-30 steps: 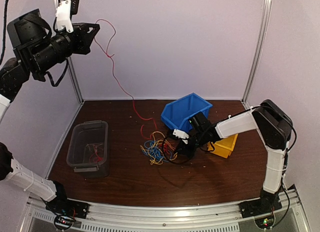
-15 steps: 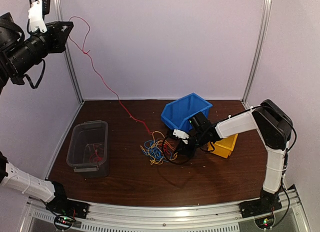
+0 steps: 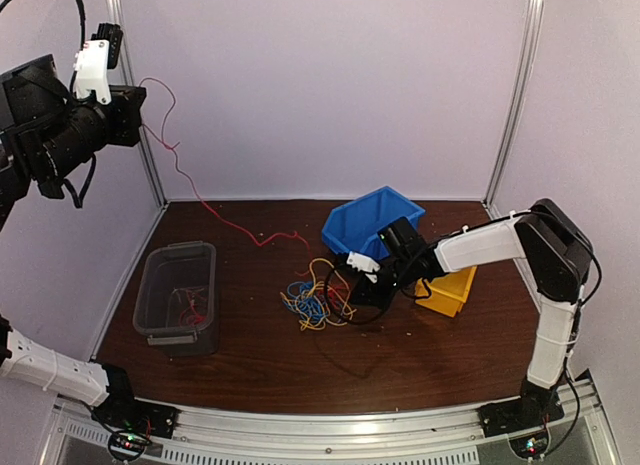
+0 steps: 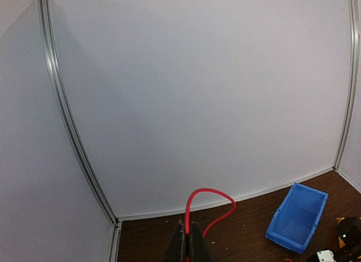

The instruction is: Untangle the cables

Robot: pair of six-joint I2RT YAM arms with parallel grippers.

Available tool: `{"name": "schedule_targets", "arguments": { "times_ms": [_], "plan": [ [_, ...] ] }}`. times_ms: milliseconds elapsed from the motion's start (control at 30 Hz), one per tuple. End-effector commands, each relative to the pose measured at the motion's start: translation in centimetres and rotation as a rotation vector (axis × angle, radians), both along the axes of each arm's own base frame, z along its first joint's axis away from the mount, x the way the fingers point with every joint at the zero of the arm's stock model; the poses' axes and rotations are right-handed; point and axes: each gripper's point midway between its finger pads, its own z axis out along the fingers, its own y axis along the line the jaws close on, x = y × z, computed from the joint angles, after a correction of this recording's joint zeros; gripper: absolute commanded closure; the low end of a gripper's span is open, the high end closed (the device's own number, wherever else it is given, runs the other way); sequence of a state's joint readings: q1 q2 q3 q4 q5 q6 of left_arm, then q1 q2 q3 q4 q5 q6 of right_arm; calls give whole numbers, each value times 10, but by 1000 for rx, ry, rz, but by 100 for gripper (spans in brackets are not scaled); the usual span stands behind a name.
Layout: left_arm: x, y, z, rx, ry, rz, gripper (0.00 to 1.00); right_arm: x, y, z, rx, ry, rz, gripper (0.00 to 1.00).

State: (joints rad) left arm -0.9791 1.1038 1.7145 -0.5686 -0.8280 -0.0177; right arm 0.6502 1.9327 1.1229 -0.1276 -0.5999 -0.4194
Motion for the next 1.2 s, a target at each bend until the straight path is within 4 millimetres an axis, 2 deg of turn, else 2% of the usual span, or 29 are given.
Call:
{"name": "schedule_targets", "arguments": {
  "times_ms": [0,167,267,333,433,533,633,767,833,900,967,1000,1067,1167],
  "plan": [
    [1,11,-18,-10,49,60,100,11,3,33,19,-77,-13,83],
    [11,2,-55,55,162,86,100,13,1,44,21,-114,-17,76],
    [11,4,-67,39,187,87,100,14,1,48,25,-120,-17,74],
    [9,14,-68,17,187,110,100,14,1,49,22,-124,-15,73],
    [2,37,-47,-25,142,151,100,12,1,49,23,-124,-7,77],
    [-8,54,-5,-50,71,164,100,10,2,43,23,-110,1,87],
    [-10,61,32,-13,15,188,100,10,3,35,16,-93,4,100],
    [-3,56,65,50,-40,220,100,9,2,24,3,-70,5,100],
    [-2,51,74,40,-70,202,100,8,3,25,6,-66,10,100],
    [2,41,76,32,-78,172,100,9,5,36,23,-78,11,100],
    [5,26,75,24,-83,106,100,10,8,54,49,-101,14,100],
    [7,16,74,19,-82,71,100,11,11,65,65,-116,18,96],
    [12,-3,69,14,-73,3,100,12,17,87,96,-154,35,79],
    [18,-24,61,22,-58,-56,100,9,30,115,143,-194,82,59]
  ]
}}
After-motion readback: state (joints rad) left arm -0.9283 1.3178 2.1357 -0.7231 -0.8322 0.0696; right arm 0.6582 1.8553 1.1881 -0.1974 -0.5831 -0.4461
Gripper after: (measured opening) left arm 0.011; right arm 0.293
